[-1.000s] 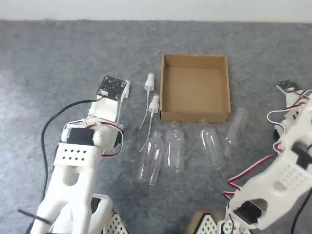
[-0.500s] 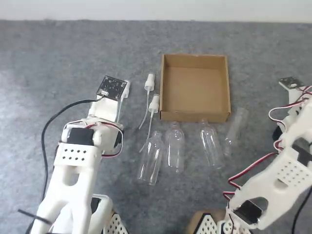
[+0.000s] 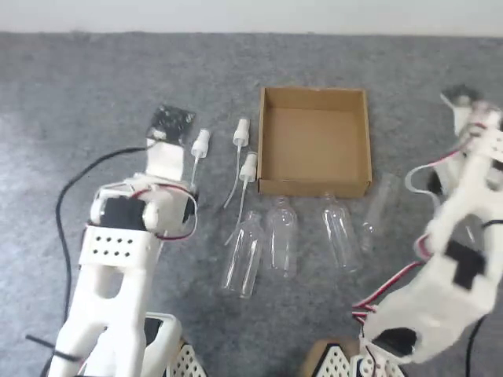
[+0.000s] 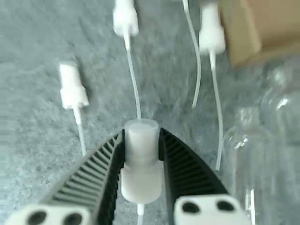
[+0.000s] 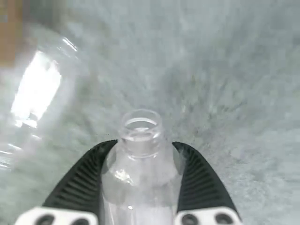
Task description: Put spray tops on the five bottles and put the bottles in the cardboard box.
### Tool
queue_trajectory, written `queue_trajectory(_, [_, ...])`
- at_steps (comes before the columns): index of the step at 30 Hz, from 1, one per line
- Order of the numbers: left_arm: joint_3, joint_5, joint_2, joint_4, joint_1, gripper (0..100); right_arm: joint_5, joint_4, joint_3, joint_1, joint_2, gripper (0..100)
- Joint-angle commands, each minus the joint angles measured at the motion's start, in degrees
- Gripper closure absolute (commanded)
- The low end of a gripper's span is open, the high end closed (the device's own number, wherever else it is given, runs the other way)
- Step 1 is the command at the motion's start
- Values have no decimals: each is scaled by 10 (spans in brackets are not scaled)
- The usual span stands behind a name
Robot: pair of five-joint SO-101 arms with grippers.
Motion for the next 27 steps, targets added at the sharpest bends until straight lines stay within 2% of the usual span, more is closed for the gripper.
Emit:
queue_trajectory(1, [-111, 28, -56, 35, 1, 912, -65, 15, 11, -106, -167, 993])
queue_trajectory(5, [-188, 54, -128, 58, -25, 912, -132, -21, 119, -260, -308, 993])
queue_trajectory(8, [-229, 86, -178, 55, -61, 912, -169, -99, 229, -398, -408, 993])
queue_trajectory(11, [-249, 142, -228, 23, -97, 912, -193, -190, 344, -523, -493, 993])
queue_trajectory(15, [-247, 185, -284, -26, -122, 913, -215, -313, 487, -640, -564, 993])
queue_trajectory(21, [-247, 247, -302, -72, -121, 913, -215, -451, 607, -751, -600, 993])
queue_trajectory(27, [-228, 266, -302, -77, -56, 913, -215, -464, 629, -765, -605, 993])
